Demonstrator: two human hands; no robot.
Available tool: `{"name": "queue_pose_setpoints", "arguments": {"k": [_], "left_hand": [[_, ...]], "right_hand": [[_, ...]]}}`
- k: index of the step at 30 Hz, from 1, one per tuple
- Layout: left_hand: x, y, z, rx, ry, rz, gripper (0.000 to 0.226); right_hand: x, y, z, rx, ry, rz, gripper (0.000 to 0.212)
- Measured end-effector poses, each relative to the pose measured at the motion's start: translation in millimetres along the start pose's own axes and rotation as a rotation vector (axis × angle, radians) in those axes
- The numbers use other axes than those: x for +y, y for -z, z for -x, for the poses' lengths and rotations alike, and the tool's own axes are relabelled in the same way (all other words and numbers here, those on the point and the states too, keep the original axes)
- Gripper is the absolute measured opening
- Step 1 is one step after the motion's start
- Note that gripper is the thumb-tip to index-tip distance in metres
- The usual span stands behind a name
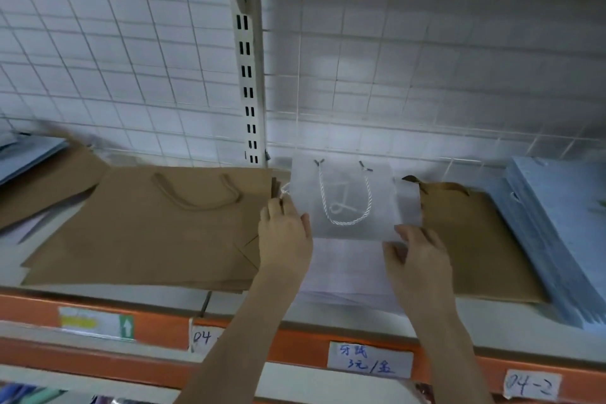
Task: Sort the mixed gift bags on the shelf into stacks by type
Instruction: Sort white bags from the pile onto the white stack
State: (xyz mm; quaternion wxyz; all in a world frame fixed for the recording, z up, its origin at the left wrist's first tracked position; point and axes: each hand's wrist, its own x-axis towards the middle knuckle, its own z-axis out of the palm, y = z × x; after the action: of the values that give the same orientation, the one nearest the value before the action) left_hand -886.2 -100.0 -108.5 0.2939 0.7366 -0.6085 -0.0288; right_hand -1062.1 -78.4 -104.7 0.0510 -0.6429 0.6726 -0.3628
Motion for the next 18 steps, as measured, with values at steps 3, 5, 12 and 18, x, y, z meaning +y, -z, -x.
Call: {"name": "queue_pose_setpoints", "arguments": {"k": [3, 5, 12, 18], "left_hand": [[-7, 13, -1, 0.012, -0.065, 0.090, 0.053], [-19, 27, -1, 0.102, -0.133, 0.134, 0.039], [-130, 85, 18, 0.153, -0.111, 0.033, 0.043], [-261, 167, 58, 0.262, 0.058, 0.050, 0.013]], "right_hand": [[-10, -11, 1, 0.012, 0.040, 0.087, 0.027], [-22, -16, 1, 0.021, 0.070, 0.147, 0.028], [-106, -50, 23, 0.020, 0.227, 0.070, 0.022], [-221, -107, 83, -0.029, 0.290, -0.031, 0.019]]}}
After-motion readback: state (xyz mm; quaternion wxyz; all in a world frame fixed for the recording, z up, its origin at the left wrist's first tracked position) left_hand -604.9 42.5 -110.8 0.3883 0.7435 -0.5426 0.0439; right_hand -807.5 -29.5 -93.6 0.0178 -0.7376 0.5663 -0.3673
